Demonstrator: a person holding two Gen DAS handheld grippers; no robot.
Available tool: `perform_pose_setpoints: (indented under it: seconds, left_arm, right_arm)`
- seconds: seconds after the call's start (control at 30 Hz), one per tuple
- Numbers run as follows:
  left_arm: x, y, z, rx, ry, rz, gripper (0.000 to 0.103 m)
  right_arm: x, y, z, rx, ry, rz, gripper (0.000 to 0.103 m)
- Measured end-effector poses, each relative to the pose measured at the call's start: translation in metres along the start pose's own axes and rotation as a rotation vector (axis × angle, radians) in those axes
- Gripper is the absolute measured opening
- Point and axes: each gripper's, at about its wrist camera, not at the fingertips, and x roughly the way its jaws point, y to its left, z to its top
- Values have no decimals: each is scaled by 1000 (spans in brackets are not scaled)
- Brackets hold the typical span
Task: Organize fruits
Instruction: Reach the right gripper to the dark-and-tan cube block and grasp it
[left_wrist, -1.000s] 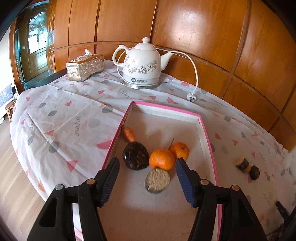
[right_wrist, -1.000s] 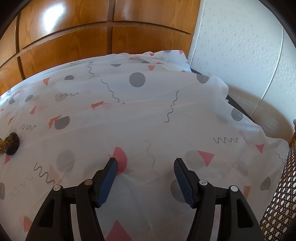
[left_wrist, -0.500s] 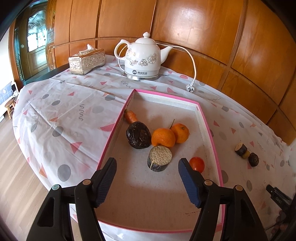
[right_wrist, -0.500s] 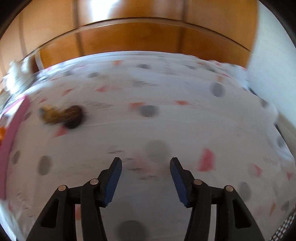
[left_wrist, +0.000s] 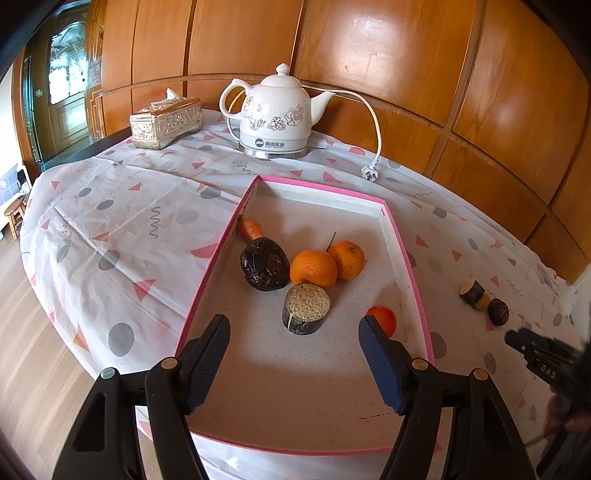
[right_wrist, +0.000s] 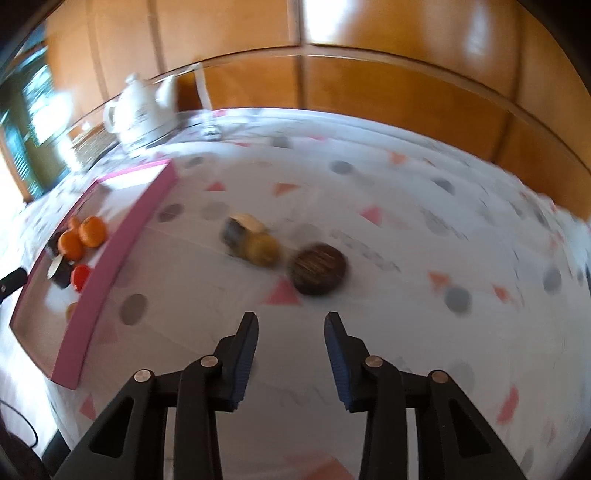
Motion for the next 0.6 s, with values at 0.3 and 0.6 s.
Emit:
perform_pose_setpoints:
  seconds: [0.3, 0.6]
  left_arm:
    - [1, 5, -1, -23, 5, 3, 75]
    - [1, 11, -2, -32, 10, 12, 75]
  right_arm:
    - [23, 26, 36, -108, 33, 37, 38]
    - [50, 39, 60, -155, 68, 21, 39]
